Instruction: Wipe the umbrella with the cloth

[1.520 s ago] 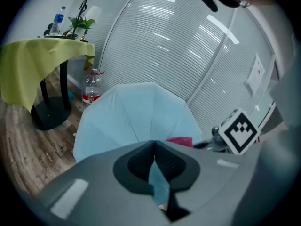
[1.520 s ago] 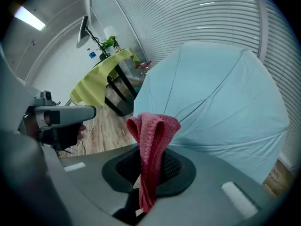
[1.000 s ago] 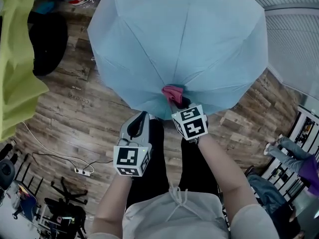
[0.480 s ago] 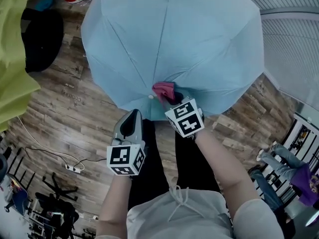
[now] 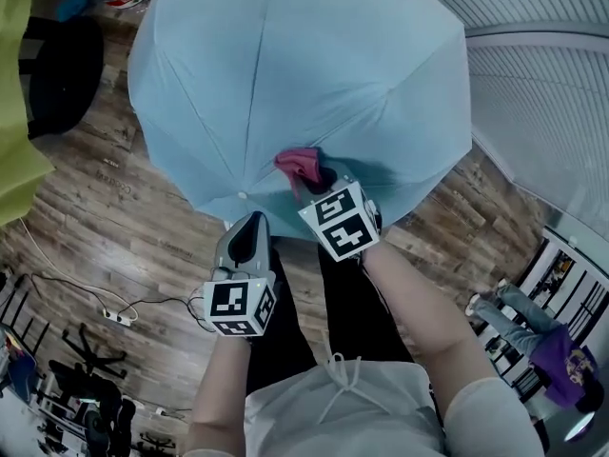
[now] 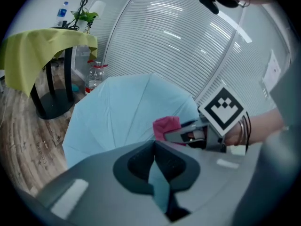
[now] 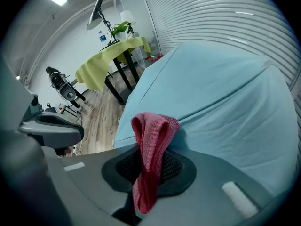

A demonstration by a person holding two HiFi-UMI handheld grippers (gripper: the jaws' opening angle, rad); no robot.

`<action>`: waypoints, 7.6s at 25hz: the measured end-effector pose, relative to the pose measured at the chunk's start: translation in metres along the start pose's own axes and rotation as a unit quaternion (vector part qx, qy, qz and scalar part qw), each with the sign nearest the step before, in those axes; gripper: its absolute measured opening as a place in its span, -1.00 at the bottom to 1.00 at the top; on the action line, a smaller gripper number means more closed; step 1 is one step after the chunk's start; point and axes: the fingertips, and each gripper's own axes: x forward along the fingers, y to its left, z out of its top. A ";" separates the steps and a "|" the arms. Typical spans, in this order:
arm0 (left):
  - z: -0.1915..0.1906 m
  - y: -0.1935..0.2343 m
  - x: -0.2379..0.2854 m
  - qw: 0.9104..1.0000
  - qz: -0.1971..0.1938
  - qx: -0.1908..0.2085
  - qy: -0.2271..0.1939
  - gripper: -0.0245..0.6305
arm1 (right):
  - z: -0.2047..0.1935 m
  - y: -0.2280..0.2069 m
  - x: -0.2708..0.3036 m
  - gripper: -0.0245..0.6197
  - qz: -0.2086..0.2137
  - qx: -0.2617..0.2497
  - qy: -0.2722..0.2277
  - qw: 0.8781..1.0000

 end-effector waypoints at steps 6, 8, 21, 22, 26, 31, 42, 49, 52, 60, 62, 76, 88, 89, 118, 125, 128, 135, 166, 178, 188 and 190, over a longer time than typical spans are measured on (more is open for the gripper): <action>0.031 -0.020 0.015 1.000 -0.001 0.020 -0.009 -0.90 | 0.010 -0.033 -0.024 -0.73 -0.002 0.002 -0.002 1.000; 0.040 -0.024 0.018 1.000 0.002 0.028 -0.011 -0.91 | 0.015 -0.045 -0.034 -0.73 -0.008 0.004 -0.005 1.000; 0.086 -0.091 0.047 0.997 -0.012 0.079 -0.015 -0.91 | 0.037 -0.141 -0.102 -0.73 -0.028 0.012 -0.036 0.999; 0.088 -0.098 0.051 0.997 -0.012 0.078 -0.016 -0.91 | 0.039 -0.147 -0.107 -0.73 -0.026 0.021 -0.041 0.999; 0.090 -0.128 0.066 0.996 -0.023 0.080 -0.012 -0.91 | 0.045 -0.168 -0.121 -0.73 -0.020 0.030 -0.051 0.998; 0.099 -0.155 0.084 0.998 -0.025 0.064 -0.014 -0.91 | 0.051 -0.198 -0.134 -0.73 -0.026 0.023 -0.052 0.998; 0.098 -0.173 0.097 0.998 -0.015 0.057 0.002 -0.91 | 0.054 -0.283 -0.144 -0.73 -0.076 -0.004 -0.045 0.996; 0.086 -0.167 0.097 0.999 0.015 0.033 0.000 -0.90 | 0.047 -0.330 -0.140 -0.73 -0.111 -0.003 -0.041 0.993; 0.086 -0.174 0.098 0.999 0.017 0.030 -0.004 -0.91 | 0.042 -0.348 -0.139 -0.74 -0.132 0.000 -0.037 0.991; 0.087 -0.192 0.102 1.000 0.010 0.006 -0.022 -0.91 | 0.028 -0.379 -0.156 -0.74 -0.170 0.014 -0.033 0.985; 0.083 -0.195 0.099 1.000 0.006 0.006 -0.022 -0.91 | 0.025 -0.379 -0.165 -0.74 -0.175 0.020 -0.036 0.984; 0.043 -0.149 0.039 0.999 -0.037 0.018 -0.020 -0.91 | 0.008 -0.233 -0.184 -0.74 -0.168 0.025 -0.037 0.985; 0.004 -0.019 -0.050 0.997 -0.053 0.057 -0.001 -0.91 | -0.003 -0.006 -0.087 -0.74 -0.102 0.076 -0.030 0.991; 0.002 -0.006 -0.054 0.997 -0.055 0.061 0.001 -0.91 | -0.001 0.010 -0.073 -0.74 -0.096 0.078 -0.028 0.992; -0.059 0.073 -0.037 0.998 -0.007 0.048 0.040 -0.91 | -0.028 0.081 0.054 -0.74 0.010 0.052 0.006 0.999; -0.059 0.029 -0.020 0.998 -0.011 0.050 0.045 -0.91 | -0.042 0.041 0.024 -0.74 0.003 0.061 -0.004 0.998; -0.057 0.011 -0.011 0.998 -0.015 0.047 0.046 -0.91 | -0.048 0.021 0.009 -0.74 -0.002 0.069 -0.009 0.998; -0.057 -0.041 0.016 0.996 -0.027 0.060 0.054 -0.91 | -0.064 -0.026 -0.027 -0.73 -0.012 0.077 -0.029 0.997; 0.000 -0.232 0.138 0.995 -0.041 0.077 0.053 -0.91 | -0.106 -0.277 -0.145 -0.73 -0.061 0.095 -0.040 0.993; -0.022 -0.255 0.169 0.993 -0.027 0.082 0.081 -0.91 | -0.160 -0.365 -0.141 -0.73 -0.112 0.098 -0.001 0.989; -0.028 -0.259 0.154 0.992 -0.036 0.093 0.080 -0.91 | -0.189 -0.394 -0.172 -0.73 -0.196 0.093 0.020 0.976; -0.034 -0.254 0.148 0.990 -0.042 0.101 0.085 -0.91 | -0.188 -0.386 -0.185 -0.74 -0.202 0.108 0.011 0.973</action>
